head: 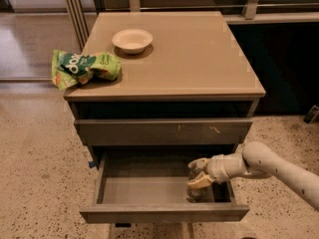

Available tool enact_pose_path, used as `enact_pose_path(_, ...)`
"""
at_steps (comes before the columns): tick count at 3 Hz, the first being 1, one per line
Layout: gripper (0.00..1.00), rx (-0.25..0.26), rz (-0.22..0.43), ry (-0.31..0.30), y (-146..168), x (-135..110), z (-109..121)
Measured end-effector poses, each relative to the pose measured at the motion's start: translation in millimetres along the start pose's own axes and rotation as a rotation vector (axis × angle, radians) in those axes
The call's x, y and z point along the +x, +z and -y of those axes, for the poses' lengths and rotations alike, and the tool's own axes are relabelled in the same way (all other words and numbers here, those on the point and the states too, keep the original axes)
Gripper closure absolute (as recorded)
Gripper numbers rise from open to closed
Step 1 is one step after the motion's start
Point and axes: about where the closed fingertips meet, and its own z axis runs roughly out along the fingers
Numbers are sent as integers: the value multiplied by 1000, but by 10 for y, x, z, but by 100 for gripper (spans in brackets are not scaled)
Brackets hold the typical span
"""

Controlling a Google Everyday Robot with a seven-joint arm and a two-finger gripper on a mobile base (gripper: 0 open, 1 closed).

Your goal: Pick water bottle from middle drawer and place on counter

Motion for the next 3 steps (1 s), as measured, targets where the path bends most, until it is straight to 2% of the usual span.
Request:
enact_pose_path(1,100,0,0,0,-1,-2,-1)
enact_pose_path(2,100,8,11,-16,-128,-201,-103)
enact_pose_path(3,100,15,25,-40,-387,-771,-289)
